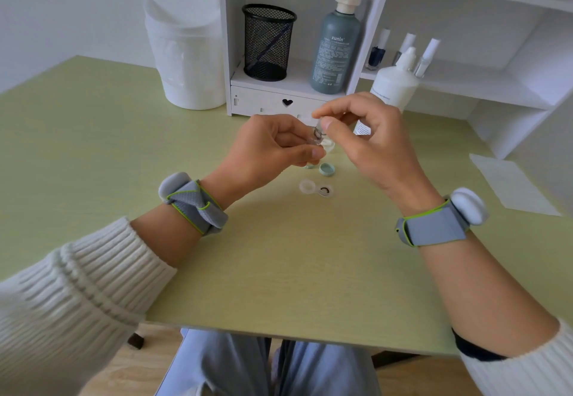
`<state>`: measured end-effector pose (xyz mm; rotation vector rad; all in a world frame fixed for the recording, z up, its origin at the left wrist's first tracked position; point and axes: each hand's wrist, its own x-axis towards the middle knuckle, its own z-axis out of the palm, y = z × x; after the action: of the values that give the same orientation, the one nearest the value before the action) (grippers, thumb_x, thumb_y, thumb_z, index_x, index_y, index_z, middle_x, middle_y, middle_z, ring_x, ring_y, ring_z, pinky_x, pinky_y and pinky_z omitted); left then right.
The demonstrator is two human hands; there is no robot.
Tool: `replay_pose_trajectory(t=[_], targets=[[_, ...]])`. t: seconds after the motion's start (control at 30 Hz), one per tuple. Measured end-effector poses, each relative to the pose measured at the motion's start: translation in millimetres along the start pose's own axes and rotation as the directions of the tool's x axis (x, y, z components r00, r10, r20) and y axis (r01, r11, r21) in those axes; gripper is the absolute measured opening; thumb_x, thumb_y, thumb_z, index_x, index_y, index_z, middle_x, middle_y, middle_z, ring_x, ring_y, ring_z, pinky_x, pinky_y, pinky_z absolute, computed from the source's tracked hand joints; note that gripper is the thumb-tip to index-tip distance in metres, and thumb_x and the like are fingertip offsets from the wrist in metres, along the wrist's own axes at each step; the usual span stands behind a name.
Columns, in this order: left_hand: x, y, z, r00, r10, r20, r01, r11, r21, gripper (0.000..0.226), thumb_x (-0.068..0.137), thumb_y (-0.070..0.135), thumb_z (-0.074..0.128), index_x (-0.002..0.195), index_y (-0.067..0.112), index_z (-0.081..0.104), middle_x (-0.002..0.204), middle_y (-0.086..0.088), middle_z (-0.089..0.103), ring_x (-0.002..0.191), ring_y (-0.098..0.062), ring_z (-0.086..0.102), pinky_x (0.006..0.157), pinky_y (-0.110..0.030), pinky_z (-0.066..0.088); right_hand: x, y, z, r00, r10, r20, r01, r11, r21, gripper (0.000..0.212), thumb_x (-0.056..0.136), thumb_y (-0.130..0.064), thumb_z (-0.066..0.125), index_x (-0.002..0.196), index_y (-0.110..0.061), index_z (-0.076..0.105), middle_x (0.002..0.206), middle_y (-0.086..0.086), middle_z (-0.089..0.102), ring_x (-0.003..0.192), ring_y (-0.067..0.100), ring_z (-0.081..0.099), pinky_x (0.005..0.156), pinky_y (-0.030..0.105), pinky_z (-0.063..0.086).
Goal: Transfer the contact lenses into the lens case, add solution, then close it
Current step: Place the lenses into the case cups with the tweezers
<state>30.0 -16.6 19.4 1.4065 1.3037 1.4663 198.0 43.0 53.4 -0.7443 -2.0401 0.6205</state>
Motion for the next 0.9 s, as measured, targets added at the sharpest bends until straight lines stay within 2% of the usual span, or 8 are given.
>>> replay_pose_trajectory(t=[0.1, 0.2, 0.27, 0.37, 0.43, 0.57, 0.67, 0.9], targets=[[-0.1, 0.2, -0.3, 1.000, 0.005, 0.003, -0.005, 1.000, -0.011, 0.018, 0.078, 0.005, 0.083, 0.087, 0.017, 0.072, 0.088, -0.011, 0.079, 0.082, -0.026, 0.077, 0.077, -0.035, 0.063, 0.0, -0.2, 0.0, 1.000, -0.013, 0.007, 0.013, 1.000, 0.005, 0.018, 0.092, -0.026, 0.067, 0.108, -0.023, 0.075, 0.096, -0.004, 0.067, 0.081, 0.009, 0.061, 0.084, 0.030, 0.054], [-0.1, -0.2, -1.0, 1.000, 0.007, 0.004, -0.007, 1.000, -0.013, 0.018, 0.078, 0.006, 0.083, 0.089, 0.016, 0.072, 0.088, -0.010, 0.079, 0.082, -0.026, 0.077, 0.077, -0.033, 0.062, -0.9, 2.9, 1.8, 0.998, 0.035, -0.058, -0.036, 0.999, -0.022, 0.023, 0.089, -0.042, 0.074, 0.098, -0.020, 0.072, 0.083, -0.007, 0.064, 0.074, 0.007, 0.059, 0.071, 0.019, 0.048], [0.4, -0.9, -0.9, 1.000, -0.001, -0.002, 0.001, 1.000, -0.010, 0.019, 0.077, 0.005, 0.083, 0.090, 0.013, 0.071, 0.088, -0.009, 0.079, 0.082, -0.025, 0.077, 0.077, -0.034, 0.062, 0.1, 3.3, 1.2, 0.996, 0.048, -0.070, -0.050, 0.998, -0.023, 0.022, 0.089, -0.041, 0.075, 0.090, -0.019, 0.070, 0.078, -0.007, 0.063, 0.072, 0.007, 0.057, 0.067, 0.016, 0.044], [1.2, -1.8, -0.4, 1.000, -0.003, -0.008, 0.003, 1.000, -0.003, 0.019, 0.077, 0.005, 0.083, 0.086, 0.015, 0.070, 0.086, -0.008, 0.079, 0.081, -0.024, 0.077, 0.076, -0.034, 0.063, 1.4, 1.6, -1.8, 1.000, 0.003, -0.001, -0.003, 1.000, -0.001, 0.008, 0.091, -0.024, 0.069, 0.094, -0.020, 0.074, 0.089, -0.002, 0.070, 0.078, 0.011, 0.061, 0.077, 0.027, 0.051], [1.0, -1.4, -0.6, 1.000, 0.006, -0.002, -0.006, 1.000, -0.007, 0.018, 0.078, 0.005, 0.083, 0.085, 0.017, 0.071, 0.087, -0.010, 0.079, 0.082, -0.027, 0.077, 0.077, -0.034, 0.062, 1.6, 1.1, -3.0, 1.000, -0.012, 0.029, 0.012, 1.000, 0.007, 0.015, 0.091, -0.024, 0.067, 0.103, -0.023, 0.075, 0.094, -0.002, 0.070, 0.081, 0.011, 0.061, 0.085, 0.029, 0.052], [0.8, -0.6, -1.2, 1.000, 0.013, -0.002, -0.013, 1.000, -0.028, 0.018, 0.077, 0.006, 0.083, 0.086, 0.017, 0.072, 0.088, -0.013, 0.078, 0.083, -0.029, 0.077, 0.075, -0.032, 0.061, 1.1, 3.0, -1.2, 0.999, 0.033, -0.006, -0.033, 0.999, 0.003, 0.017, 0.089, -0.039, 0.074, 0.094, -0.022, 0.074, 0.082, -0.007, 0.068, 0.075, 0.006, 0.059, 0.075, 0.022, 0.050], [1.1, -1.2, -1.0, 1.000, 0.012, 0.001, -0.012, 1.000, -0.025, 0.018, 0.078, 0.005, 0.083, 0.087, 0.014, 0.072, 0.088, -0.012, 0.079, 0.083, -0.028, 0.077, 0.076, -0.033, 0.062, 1.6, 3.9, -1.1, 0.999, 0.033, 0.005, -0.033, 0.999, 0.037, 0.014, 0.090, -0.031, 0.075, 0.090, -0.017, 0.074, 0.080, -0.009, 0.070, 0.073, 0.004, 0.059, 0.075, 0.022, 0.051], [2.4, -2.6, -1.6, 1.000, 0.011, -0.004, -0.011, 0.999, -0.035, 0.017, 0.078, 0.006, 0.083, 0.091, 0.010, 0.072, 0.089, -0.015, 0.078, 0.085, -0.031, 0.076, 0.077, -0.034, 0.062, 2.9, 5.8, -2.1, 1.000, 0.005, 0.019, -0.006, 0.998, 0.070, 0.012, 0.093, -0.024, 0.071, 0.097, -0.015, 0.076, 0.088, -0.002, 0.074, 0.080, 0.011, 0.064, 0.079, 0.029, 0.054]])
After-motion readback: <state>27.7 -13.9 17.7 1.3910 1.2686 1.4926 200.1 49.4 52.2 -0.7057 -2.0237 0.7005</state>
